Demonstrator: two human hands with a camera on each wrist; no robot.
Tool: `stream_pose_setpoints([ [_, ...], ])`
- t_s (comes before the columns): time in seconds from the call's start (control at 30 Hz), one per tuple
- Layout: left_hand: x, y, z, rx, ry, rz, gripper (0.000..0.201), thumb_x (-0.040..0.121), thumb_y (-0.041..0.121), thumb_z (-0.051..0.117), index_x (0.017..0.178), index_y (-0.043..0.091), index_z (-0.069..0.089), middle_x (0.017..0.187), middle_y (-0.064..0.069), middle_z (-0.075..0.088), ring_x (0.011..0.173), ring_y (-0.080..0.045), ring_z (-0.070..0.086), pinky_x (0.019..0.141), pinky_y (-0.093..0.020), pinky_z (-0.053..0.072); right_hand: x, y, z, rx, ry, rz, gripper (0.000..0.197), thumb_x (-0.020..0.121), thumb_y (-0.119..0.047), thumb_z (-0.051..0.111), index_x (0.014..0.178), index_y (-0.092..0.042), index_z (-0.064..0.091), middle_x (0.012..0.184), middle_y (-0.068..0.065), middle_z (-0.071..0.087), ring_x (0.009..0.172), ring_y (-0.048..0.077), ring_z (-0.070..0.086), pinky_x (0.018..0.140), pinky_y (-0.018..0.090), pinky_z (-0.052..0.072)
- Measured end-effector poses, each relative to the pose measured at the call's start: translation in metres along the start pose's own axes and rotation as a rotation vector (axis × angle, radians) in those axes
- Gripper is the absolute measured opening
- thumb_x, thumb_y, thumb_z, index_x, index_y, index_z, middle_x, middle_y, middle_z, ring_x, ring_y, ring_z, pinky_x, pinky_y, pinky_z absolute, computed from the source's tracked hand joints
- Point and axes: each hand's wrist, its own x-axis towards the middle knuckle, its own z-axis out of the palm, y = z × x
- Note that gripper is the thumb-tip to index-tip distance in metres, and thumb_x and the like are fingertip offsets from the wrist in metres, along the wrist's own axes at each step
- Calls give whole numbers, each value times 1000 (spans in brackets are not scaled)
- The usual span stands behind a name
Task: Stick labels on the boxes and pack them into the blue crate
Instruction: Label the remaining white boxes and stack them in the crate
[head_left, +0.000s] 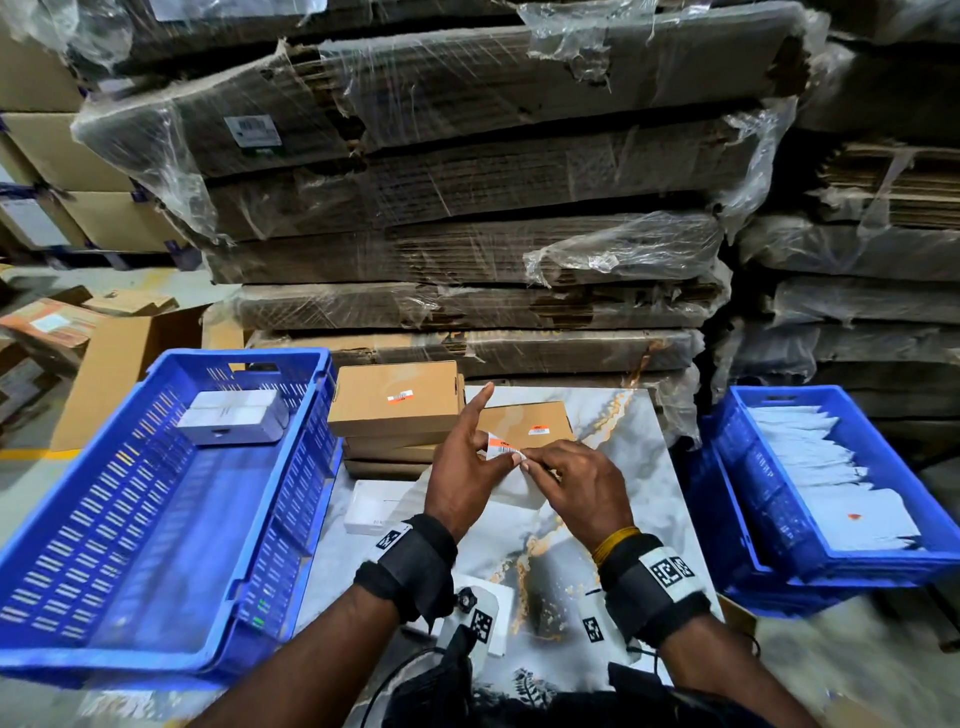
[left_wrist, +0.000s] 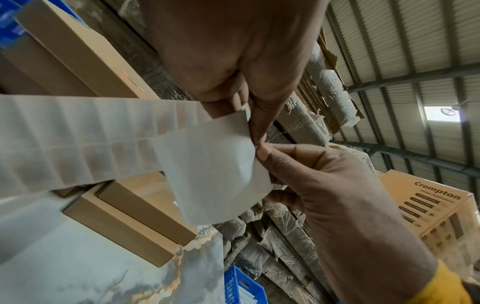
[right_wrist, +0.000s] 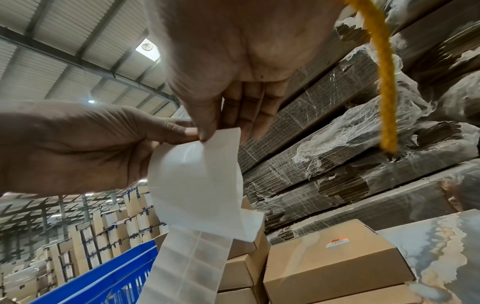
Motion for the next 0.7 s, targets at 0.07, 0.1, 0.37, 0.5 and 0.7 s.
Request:
stream_pose_setpoints([
  [0.07,1,0,0,1,12,3,84,82,2,71,141,52,38,73,-5,23,67,-20,28,63,-34,31,1,0,0,54,-16,11,29,92,-41,54,100,-24,76,88,-8,71,79,10,64,66,31,54],
  [0.1,1,-1,-1,10,17,6,84,82,2,71,141,52,38,73,-6,24,66,-20,29,63,-34,32,1,0,-1,83,-26,20,28,91,-39,56,101,-23,76,89,-8,71,80,10,64,67,31,55],
  [0.37,-1,-1,-2,11,19,20,75,84,6,71,137,51,43,74,4,30,70,-15,34,65,-26,37,6,-3,-5,177,-65,64,18,88,-31,65,97,-21,77,83,-6,70,74,9,63,67,35,54],
  [0.5,0,-2,-3,15,16,20,65,82,7,73,132,43,53,77,11,45,73,-9,42,71,-22,41,8,-3,-4,187,-94,84,19,88,-33,65,96,-21,77,84,-6,69,74,10,63,68,36,54],
  [0.7,-2,3,-5,70,15,58,62,82,8,72,131,41,55,78,11,46,69,-3,41,71,-19,40,9,-4,-5,122,-96,63,21,90,-36,59,92,-25,77,82,-9,67,72,10,60,63,36,53],
])
